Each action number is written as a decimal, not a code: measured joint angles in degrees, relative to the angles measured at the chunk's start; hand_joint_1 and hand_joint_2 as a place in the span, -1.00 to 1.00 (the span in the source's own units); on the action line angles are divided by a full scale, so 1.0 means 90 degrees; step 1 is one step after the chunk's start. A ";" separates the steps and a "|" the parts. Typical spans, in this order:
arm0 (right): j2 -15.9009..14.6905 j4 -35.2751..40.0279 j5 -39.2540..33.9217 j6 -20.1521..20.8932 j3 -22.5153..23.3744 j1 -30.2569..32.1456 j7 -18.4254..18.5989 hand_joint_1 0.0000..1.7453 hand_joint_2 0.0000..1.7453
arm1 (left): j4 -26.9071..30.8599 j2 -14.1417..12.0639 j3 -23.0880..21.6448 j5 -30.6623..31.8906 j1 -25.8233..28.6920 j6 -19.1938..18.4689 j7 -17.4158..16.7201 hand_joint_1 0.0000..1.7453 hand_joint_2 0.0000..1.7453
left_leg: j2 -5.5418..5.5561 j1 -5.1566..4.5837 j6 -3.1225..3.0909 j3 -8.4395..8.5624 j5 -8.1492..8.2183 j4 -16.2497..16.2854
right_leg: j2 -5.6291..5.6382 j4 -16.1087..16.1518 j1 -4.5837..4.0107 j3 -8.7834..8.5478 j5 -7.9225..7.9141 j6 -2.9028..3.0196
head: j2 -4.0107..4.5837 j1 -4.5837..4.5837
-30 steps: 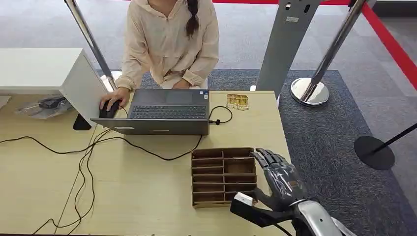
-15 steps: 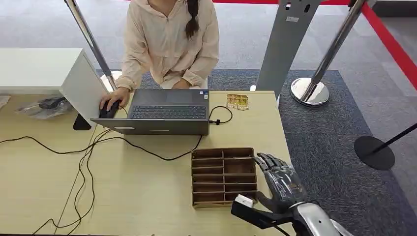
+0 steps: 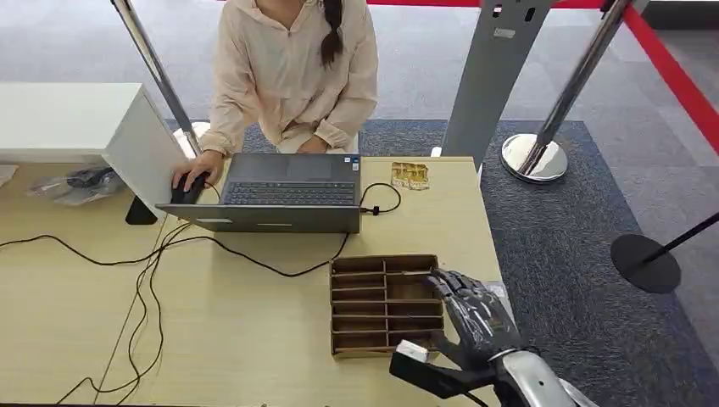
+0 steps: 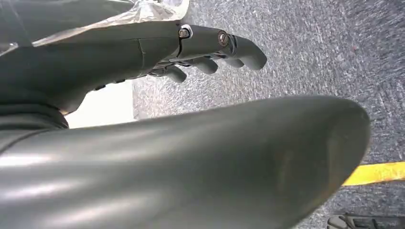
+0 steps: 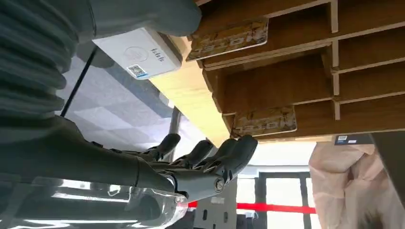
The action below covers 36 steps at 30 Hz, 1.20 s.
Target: Pass the card to the sensor for recognition and then transmit it.
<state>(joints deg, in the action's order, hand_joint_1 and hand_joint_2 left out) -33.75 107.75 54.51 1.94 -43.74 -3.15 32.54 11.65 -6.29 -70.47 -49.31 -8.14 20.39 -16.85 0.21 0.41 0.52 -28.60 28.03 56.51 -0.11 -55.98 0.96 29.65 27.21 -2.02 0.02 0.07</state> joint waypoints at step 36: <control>0.0386 -0.0406 0.0002 -0.0294 -0.0138 -0.0098 -0.0022 -0.12 1.00 | 0.0000 -0.0041 0.0000 0.0061 0.0000 0.0022 0.0015 -1.00 -1.00 | 0.0000 0.0000 0.0000 0.0001 0.0001 0.0000 | 0.0000 0.0000 0.0000 0.0001 0.0001 0.0000 | 0.0000 0.0000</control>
<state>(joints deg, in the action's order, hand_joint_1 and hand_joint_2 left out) -30.27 104.10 54.53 -0.70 -44.98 -4.04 32.35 11.65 -6.67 -70.47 -48.76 -8.13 20.59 -16.72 0.21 0.41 0.53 -28.59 28.04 56.52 -0.11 -55.98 0.95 29.66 27.22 -2.02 0.02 0.07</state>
